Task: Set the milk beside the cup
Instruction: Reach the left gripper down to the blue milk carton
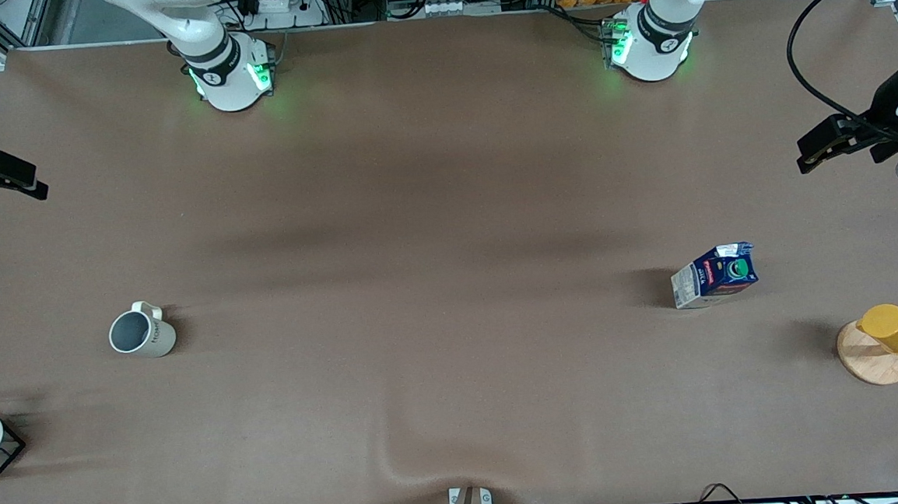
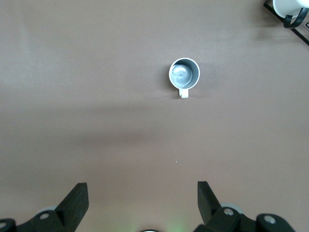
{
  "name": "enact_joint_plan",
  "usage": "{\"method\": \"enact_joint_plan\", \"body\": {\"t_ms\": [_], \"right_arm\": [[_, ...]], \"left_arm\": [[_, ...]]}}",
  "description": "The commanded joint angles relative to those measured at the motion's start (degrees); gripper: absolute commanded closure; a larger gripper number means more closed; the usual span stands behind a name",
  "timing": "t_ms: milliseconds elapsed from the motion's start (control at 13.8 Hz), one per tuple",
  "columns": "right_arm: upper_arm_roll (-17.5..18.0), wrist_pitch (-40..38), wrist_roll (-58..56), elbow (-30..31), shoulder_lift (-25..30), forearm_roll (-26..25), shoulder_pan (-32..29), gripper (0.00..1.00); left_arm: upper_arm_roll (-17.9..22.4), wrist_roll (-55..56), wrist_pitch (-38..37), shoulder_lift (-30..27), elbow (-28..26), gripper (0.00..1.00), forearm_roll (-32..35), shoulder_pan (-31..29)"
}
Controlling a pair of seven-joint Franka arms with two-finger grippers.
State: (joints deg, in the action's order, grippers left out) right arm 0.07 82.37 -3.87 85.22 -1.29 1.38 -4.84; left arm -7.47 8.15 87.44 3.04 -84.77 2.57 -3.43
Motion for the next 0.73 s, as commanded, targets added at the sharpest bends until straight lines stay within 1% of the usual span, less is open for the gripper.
{"method": "enact_joint_plan", "body": {"t_ms": [0, 218, 364, 509, 655], "right_arm": [[0.5, -0.4, 0.7, -0.9, -0.6, -0.7, -0.3, 0.0], [0.6, -0.3, 0.7, -0.9, -1.2, -0.7, -0.3, 0.0], [0.7, -0.3, 0.7, -0.9, -1.4, -0.8, 0.0, 0.0], [0.6, -0.4, 0.6, -1.2, -1.3, -0.8, -0.4, 0.0], [0.6, -0.4, 0.5, -1.4, -1.3, -0.8, -0.3, 0.0]], "left_arm": [[0.4, -0.9, -1.0, 0.1, 0.8, 0.0, -0.7, 0.3], [0.4, -0.9, -1.0, 0.7, 0.8, 0.0, -0.1, 0.0], [0.4, -1.1, -0.2, 3.9, 0.8, 0.0, -0.2, -0.2], [0.4, -1.1, 6.0, 7.5, 0.5, 0.0, 0.1, -0.1], [0.3, -1.1, 10.4, 10.9, 0.3, 0.0, 0.1, -0.1]]}}
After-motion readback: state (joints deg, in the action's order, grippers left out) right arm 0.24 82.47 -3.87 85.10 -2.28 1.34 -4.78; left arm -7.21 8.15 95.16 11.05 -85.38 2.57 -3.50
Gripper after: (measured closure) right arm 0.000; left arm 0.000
